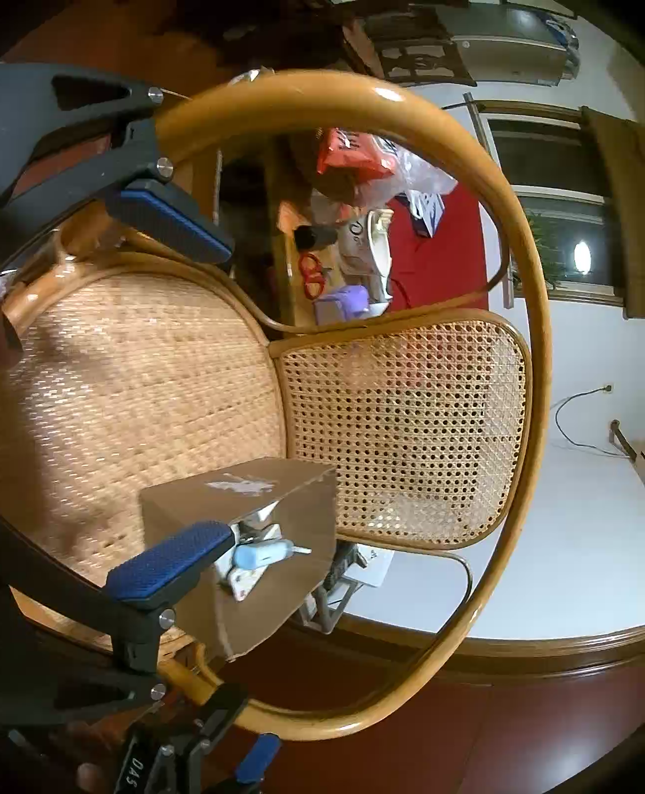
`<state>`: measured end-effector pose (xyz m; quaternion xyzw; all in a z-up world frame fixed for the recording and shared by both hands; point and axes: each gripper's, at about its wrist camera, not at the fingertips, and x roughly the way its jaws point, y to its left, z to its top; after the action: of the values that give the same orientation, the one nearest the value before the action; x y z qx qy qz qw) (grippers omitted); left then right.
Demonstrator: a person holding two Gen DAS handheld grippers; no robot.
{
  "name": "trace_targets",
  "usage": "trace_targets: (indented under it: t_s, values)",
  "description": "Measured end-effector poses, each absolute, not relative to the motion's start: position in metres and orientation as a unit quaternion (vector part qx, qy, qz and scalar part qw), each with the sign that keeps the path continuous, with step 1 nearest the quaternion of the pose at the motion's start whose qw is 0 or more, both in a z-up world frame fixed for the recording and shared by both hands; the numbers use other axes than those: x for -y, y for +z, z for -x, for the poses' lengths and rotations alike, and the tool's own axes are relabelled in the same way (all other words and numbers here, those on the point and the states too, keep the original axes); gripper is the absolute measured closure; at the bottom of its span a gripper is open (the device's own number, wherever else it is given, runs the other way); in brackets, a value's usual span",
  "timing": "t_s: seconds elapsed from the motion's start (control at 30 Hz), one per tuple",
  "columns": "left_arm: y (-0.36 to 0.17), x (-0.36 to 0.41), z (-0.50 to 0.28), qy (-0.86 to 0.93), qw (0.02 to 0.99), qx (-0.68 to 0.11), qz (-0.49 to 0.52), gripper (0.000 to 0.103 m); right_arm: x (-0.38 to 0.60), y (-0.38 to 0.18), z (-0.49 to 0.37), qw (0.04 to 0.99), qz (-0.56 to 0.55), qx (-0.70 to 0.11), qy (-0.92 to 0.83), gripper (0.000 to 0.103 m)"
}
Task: Organize rigid objects
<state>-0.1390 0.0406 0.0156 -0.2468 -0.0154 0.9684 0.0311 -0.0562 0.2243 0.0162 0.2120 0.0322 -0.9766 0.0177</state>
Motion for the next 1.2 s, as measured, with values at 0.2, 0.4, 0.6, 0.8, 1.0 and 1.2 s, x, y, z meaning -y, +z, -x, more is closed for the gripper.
trace_targets:
  t_s: [0.2, 0.4, 0.6, 0.8, 1.0, 1.2]
  values:
    - [0.014, -0.039, 0.100, 0.976, 0.004, 0.002, 0.216, 0.000, -0.222, 0.015, 0.034, 0.023, -0.203, -0.026, -0.979, 0.000]
    - [0.011, -0.041, 0.099, 0.975, -0.006, -0.004, 0.222, 0.000, -0.220, 0.014, 0.026, 0.022, -0.197, -0.023, -0.980, 0.000]
    - [0.010, -0.040, 0.100, 0.974, -0.005, 0.000, 0.225, 0.000, -0.219, 0.015, 0.025, 0.025, -0.199, -0.025, -0.979, 0.000]
    - [0.010, -0.040, 0.102, 0.974, -0.013, 0.002, 0.224, 0.000, -0.221, 0.016, 0.024, 0.023, -0.202, -0.024, -0.979, 0.000]
    - [0.008, -0.043, 0.104, 0.974, -0.013, -0.002, 0.227, 0.000, -0.221, 0.015, 0.024, 0.022, -0.203, -0.026, -0.979, 0.000]
    - [0.008, -0.044, 0.104, 0.974, -0.008, -0.002, 0.226, 0.000, -0.222, 0.015, 0.025, 0.010, -0.204, -0.039, -0.978, 0.000]
